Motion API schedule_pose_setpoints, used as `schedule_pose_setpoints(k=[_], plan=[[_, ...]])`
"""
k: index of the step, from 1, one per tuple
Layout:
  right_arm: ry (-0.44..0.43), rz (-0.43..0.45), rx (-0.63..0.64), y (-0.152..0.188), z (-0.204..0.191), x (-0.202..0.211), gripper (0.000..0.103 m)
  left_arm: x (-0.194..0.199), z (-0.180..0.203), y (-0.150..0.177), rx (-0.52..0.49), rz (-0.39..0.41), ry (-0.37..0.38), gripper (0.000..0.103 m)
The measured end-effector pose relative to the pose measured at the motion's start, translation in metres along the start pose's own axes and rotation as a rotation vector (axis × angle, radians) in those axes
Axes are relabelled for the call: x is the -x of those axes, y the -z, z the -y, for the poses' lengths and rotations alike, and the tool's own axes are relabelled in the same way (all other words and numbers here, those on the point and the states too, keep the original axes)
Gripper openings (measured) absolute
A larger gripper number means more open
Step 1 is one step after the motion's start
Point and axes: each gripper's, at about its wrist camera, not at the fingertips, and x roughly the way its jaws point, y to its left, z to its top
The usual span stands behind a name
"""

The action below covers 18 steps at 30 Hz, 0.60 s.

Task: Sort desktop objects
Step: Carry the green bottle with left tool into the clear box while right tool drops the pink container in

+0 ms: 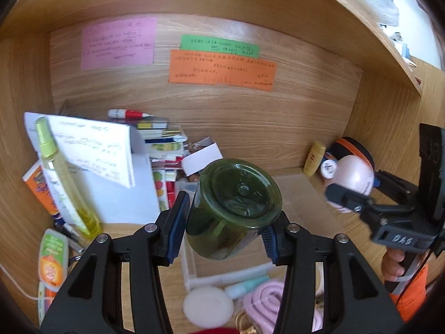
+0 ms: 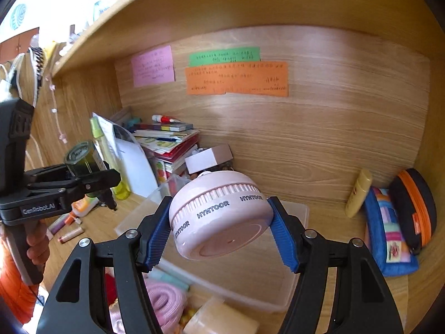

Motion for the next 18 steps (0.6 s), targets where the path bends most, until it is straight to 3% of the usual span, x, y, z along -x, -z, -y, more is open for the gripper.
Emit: schedule_pose_setpoints(k=[10, 18], plan=[[0.014, -0.134, -0.046, 0.015, 0.02, -0.054, 0.063, -0.066, -0.011, 0.006, 0.074, -0.091, 0.045, 0.048], [0.014, -0.242, -0.029, 0.032, 0.026, -0.081, 0.063, -0.095, -0.007, 0.025, 0.05, -0.186, 0.061, 0.048]])
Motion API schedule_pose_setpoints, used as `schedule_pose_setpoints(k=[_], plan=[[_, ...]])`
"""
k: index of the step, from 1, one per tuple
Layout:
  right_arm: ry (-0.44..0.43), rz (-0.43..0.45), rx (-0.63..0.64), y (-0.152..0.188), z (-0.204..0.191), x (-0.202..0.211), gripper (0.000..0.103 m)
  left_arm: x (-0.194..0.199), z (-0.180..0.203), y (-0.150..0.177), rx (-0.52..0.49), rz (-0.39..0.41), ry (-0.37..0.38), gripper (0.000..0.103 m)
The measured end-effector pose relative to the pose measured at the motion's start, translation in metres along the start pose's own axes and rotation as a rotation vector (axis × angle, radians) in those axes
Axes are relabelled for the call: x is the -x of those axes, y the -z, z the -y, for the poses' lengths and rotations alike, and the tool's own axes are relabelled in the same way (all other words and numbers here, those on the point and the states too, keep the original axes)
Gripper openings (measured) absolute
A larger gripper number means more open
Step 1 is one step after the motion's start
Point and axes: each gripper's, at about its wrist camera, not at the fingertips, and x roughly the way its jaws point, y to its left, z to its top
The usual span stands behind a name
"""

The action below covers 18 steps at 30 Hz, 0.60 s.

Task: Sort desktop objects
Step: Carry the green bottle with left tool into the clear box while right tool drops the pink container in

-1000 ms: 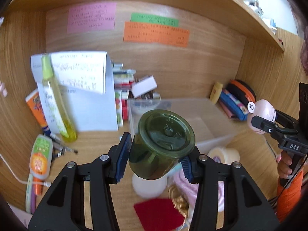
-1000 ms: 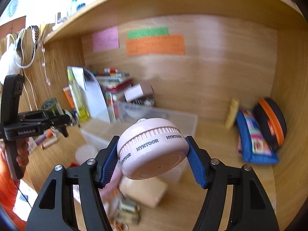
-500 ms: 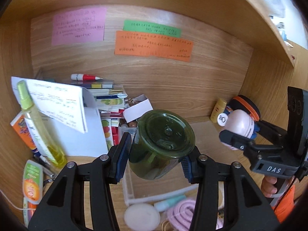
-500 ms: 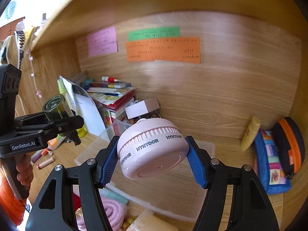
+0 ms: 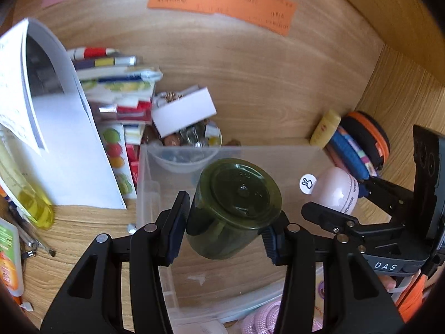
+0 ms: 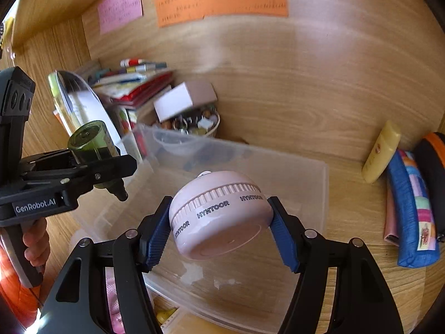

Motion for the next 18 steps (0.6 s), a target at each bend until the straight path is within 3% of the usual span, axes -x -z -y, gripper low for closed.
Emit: schedule_pose_setpoints(k=[7, 16, 18], plan=[[0.026, -0.068, 0.013, 0.008, 0.003, -0.017, 0.063, -0.014, -0.003, 0.008, 0.008, -0.07, -0.005, 0.048], [0.058, -0.098, 0.039, 0.014, -0.001, -0.028, 0.063, -0.013, 0.001, 0.01, -0.006, -0.064, -0.014, 0.048], [0.057, -0.103, 0.04, 0.014, -0.001, -0.028, 0.064, -0.014, 0.001, 0.009, -0.007, -0.064, -0.017, 0.053]])
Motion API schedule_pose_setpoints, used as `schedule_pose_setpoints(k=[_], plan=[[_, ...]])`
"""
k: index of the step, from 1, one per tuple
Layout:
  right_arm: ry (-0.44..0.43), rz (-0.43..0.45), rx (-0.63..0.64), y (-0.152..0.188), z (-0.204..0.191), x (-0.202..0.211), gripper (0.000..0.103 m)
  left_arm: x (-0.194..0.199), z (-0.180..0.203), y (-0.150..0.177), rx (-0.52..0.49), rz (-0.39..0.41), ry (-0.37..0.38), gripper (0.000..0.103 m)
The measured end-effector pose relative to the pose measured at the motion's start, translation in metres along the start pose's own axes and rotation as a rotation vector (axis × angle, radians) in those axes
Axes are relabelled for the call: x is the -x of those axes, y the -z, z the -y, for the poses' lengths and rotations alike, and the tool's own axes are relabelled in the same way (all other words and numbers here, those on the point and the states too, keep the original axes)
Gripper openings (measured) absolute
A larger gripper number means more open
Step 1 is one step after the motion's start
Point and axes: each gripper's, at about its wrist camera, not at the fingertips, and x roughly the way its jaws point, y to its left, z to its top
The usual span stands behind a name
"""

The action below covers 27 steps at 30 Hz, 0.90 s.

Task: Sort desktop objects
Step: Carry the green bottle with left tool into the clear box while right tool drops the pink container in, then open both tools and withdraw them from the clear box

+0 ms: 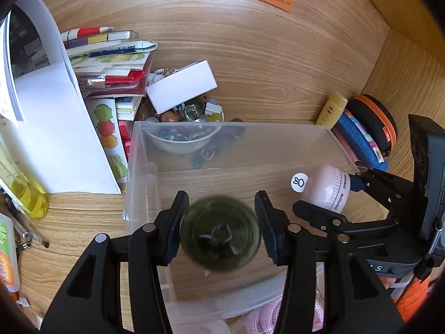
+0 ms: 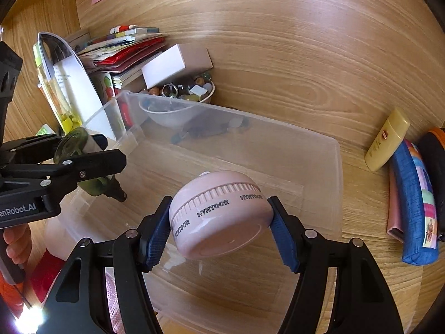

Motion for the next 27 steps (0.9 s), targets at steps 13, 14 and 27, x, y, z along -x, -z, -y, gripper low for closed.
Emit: schedule_pose_setpoints(k=[13, 14, 27], plan=[[0.049, 0.055, 0.002, -0.002, -0.002, 0.009, 0.081, 0.018, 0.004, -0.001, -0.029, 0.079, -0.033, 0.068], [0.054, 0.065, 0.0, -0.003, -0.002, 0.011, 0.081, 0.02, 0.004, -0.001, -0.031, 0.086, -0.035, 0.069], [0.152, 0.191, -0.057, -0.006, 0.008, 0.063, 0.083, 0.068, -0.011, 0.007, 0.003, 0.173, -0.091, 0.089]])
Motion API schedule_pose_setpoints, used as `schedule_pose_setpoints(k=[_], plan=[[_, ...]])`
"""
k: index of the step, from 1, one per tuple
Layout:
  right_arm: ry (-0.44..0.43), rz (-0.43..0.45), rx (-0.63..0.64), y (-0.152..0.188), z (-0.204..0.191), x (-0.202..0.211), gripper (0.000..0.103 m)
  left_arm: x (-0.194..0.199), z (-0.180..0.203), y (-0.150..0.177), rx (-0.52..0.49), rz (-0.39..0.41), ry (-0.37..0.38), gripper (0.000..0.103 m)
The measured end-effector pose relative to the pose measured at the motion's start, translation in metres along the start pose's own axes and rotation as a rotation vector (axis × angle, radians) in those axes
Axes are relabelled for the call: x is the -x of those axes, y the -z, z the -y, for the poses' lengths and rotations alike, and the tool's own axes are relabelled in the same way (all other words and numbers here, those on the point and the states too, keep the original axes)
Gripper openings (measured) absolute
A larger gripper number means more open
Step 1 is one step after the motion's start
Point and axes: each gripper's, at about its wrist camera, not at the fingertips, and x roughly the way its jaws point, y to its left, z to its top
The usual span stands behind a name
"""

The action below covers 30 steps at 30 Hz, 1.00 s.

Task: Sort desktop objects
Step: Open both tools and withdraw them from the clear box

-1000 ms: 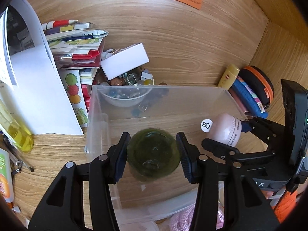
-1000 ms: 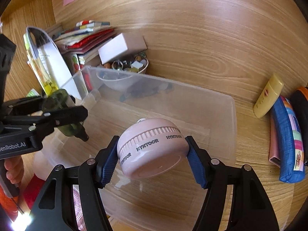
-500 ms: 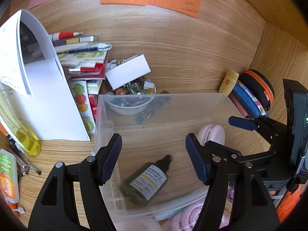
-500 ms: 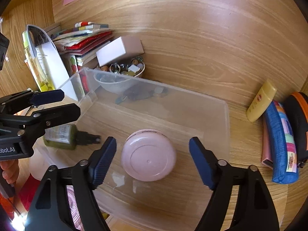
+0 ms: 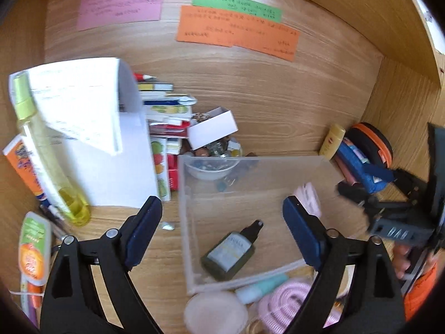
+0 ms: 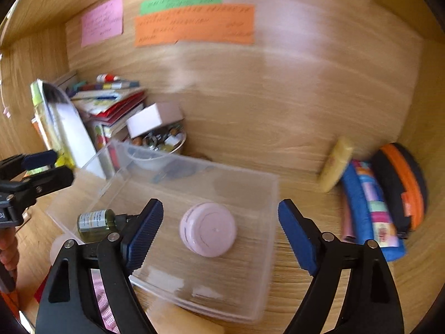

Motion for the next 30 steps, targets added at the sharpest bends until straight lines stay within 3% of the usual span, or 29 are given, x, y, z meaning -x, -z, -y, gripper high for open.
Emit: schedule_pose_setpoints(k=[8, 19, 26, 30], plan=[[0.016, 0.044, -0.064, 0.017, 0.012, 0.035, 0.091, 0.019, -0.015, 0.03, -0.022, -0.032, -0.035, 0.093], [0.035, -0.008, -0.097, 0.064, -0.006, 0.048, 0.092, 0.025, -0.032, 0.068, -0.013, -0.115, -0.034, 0.093], [-0.04, -0.056, -0.145, 0.079, -0.014, 0.045, 0.092, 0.017, -0.027, 0.087, -0.037, -0.177, -0.011, 0.093], [-0.089, -0.136, -0.144, 0.089, -0.019, 0.03, 0.092, 0.017, -0.026, 0.094, -0.04, -0.2, -0.003, 0.093]])
